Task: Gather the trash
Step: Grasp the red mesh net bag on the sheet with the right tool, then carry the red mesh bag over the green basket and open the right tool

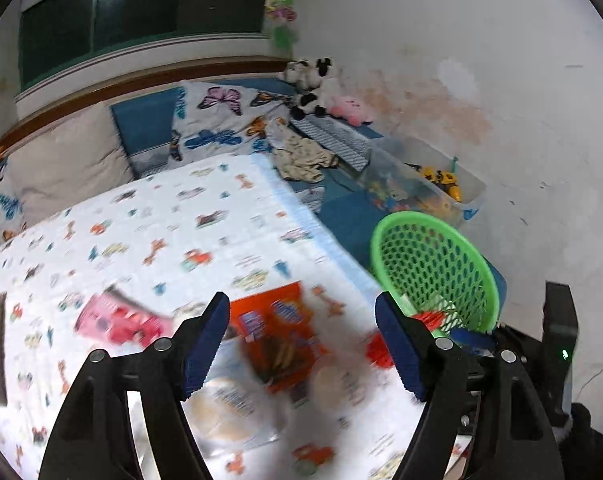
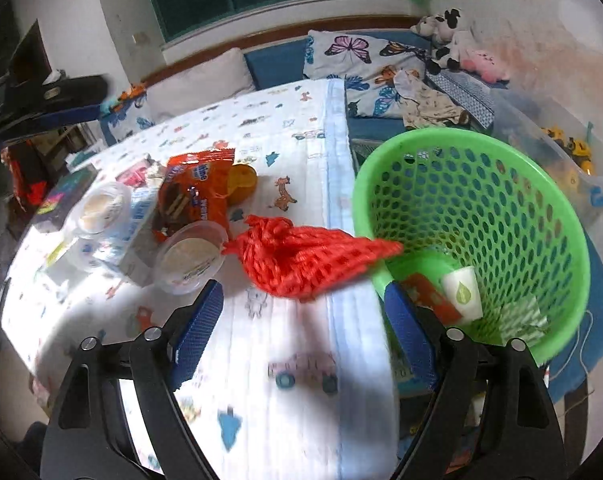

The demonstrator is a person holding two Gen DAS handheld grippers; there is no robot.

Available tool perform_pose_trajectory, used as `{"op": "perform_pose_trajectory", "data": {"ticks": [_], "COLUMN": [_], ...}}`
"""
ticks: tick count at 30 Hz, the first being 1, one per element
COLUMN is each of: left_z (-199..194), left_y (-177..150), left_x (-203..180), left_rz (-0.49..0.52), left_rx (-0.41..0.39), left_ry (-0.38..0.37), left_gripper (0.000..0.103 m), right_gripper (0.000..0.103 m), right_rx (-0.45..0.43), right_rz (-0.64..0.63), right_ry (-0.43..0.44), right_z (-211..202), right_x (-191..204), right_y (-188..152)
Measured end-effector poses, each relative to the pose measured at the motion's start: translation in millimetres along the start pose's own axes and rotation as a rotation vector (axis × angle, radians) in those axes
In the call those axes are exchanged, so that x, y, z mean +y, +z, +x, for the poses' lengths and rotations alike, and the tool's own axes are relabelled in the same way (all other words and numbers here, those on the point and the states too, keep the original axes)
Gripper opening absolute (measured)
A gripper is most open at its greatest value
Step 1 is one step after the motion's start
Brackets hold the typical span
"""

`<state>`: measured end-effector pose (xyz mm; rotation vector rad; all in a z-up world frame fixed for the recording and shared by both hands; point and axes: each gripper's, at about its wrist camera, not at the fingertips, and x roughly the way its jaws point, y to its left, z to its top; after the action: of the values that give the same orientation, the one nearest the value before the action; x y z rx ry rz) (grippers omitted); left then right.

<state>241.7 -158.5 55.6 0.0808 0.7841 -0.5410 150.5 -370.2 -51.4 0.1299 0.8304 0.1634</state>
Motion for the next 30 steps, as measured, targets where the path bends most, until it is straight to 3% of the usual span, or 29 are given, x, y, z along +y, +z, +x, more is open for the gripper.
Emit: {"op": "perform_pose_trajectory", "data": {"ticks": [3,11,13,16,22,30], "left_z": [-7,-23,-25,-20,0,16], "left_y": [-12,-30,-33,-38,-60,-73], "left_x": [21,47,55,66,53,32], "left_rz": [-0.042,-0.075,-0.089,-0.107,-0.021,0.112], "left_rx": [-0.001,-0.018,-0.019,0.004,0.075,0.076], "left_ry": [0.016,0.002,0.016,0.025,-0.008,0.062], "left_gripper": [0.073,0.073,0.073,0.073,0.077,0.083], "right_gripper": [0.088,0.087,0.076,0.066,0.055,0.052], "right_rx": [-0.002,0.039,0.043,0.049,0.024,-0.015], "right_rz": [-0.029,-0.021,-0.014,0.006,0.014,0.028], "right_ry": [-0.046,-0.055,-0.053,-0.03,-0.021,-0.011], "right_z": [11,39,43,44,38,18], "right_x": [6,5,4,1,0,-2], "right_y": [5,11,11,10,11,14]}}
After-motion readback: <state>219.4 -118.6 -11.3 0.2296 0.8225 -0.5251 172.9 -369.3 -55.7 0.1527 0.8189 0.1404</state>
